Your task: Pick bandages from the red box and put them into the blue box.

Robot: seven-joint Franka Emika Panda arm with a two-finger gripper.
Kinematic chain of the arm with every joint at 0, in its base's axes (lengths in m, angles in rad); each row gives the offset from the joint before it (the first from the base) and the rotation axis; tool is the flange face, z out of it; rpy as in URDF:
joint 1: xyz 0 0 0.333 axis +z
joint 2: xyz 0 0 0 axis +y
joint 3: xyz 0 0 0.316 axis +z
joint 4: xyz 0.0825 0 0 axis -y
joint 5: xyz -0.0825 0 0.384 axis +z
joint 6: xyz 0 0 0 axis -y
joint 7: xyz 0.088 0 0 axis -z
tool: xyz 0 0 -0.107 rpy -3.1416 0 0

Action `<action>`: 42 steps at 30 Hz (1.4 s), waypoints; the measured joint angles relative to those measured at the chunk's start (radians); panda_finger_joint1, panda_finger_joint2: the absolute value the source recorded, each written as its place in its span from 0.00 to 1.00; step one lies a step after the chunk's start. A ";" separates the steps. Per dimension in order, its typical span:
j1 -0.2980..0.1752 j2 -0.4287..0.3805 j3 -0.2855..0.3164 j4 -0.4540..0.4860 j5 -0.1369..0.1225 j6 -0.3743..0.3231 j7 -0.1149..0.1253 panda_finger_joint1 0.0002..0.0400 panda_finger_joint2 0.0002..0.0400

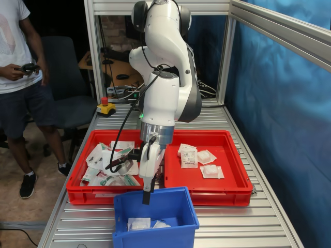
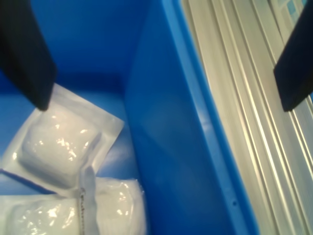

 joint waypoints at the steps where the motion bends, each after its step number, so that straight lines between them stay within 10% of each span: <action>1: 0.000 0.000 0.000 0.000 0.000 -0.005 0.000 0.86 0.86; 16: 0.001 -0.105 0.000 -0.074 0.000 -0.137 0.000 1.00 1.00; 42: 0.008 -0.565 0.021 -0.558 0.000 -0.162 0.000 1.00 1.00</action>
